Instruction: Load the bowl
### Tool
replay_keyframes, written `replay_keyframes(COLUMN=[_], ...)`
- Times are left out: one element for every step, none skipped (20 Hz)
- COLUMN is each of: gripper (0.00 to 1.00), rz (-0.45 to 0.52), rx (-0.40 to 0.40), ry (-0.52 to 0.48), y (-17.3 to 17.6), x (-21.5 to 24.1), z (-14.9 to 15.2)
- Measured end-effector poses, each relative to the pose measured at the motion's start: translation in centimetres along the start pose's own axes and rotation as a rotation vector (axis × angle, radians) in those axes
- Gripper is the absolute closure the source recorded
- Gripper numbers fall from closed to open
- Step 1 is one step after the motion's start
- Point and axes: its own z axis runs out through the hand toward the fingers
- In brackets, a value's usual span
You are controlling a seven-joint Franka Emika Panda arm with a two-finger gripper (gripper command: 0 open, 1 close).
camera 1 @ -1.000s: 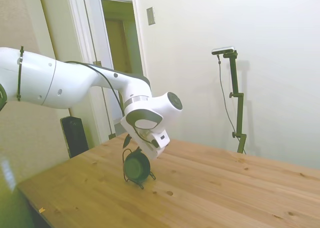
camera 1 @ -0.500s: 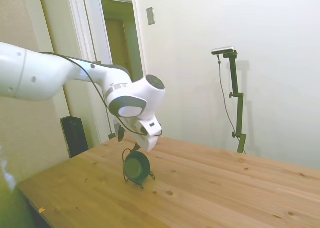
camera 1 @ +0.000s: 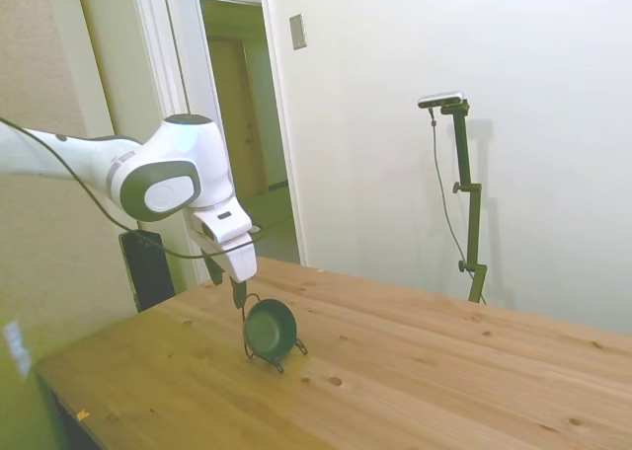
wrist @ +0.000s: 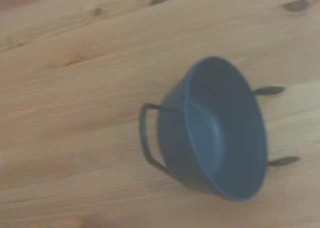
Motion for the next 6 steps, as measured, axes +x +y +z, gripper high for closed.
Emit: replay_keyframes(gripper=[0.00,0.00,0.00,0.00,0.00,0.00], rz=[0.011,0.023,0.034,0.039,0.036,0.032], rx=[-0.019,-0.034,-0.052,-0.066,-0.077,-0.086], ry=[0.042,0.084,0.121,0.145,0.157,0.158], y=[0.5,1.0,1.6,2.2,2.7,3.2], x=[-0.5,-0.9,-1.3,-1.7,-2.1,-2.5], z=[-0.2,-0.4,-0.5,-0.5,-0.3,-0.2])
